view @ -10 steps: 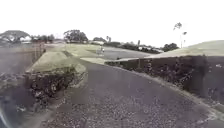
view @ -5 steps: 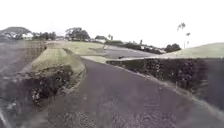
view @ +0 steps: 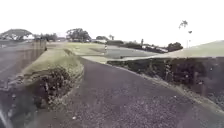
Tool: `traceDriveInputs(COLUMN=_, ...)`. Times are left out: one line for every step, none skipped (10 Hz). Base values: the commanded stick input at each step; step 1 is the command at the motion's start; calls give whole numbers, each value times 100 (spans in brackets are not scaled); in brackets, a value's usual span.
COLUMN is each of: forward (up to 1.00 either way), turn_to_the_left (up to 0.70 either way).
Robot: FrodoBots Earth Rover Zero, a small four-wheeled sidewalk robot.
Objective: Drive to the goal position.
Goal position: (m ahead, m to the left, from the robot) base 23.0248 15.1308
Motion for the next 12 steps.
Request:
traceDriveInputs(forward=100, turn_to_the_left=0)
traceDriveInputs(forward=100, turn_to_the_left=0)
traceDriveInputs(forward=100, turn_to_the_left=0)
traceDriveInputs(forward=100, turn_to_the_left=0)
traceDriveInputs(forward=100, turn_to_the_left=0)
traceDriveInputs(forward=100, turn_to_the_left=0)
traceDriveInputs(forward=100, turn_to_the_left=0)
traceDriveInputs(forward=100, turn_to_the_left=0)
traceDriveInputs(forward=100, turn_to_the_left=0)
traceDriveInputs(forward=100, turn_to_the_left=0)
traceDriveInputs(forward=100, turn_to_the_left=0)
traceDriveInputs(forward=100, turn_to_the_left=0)
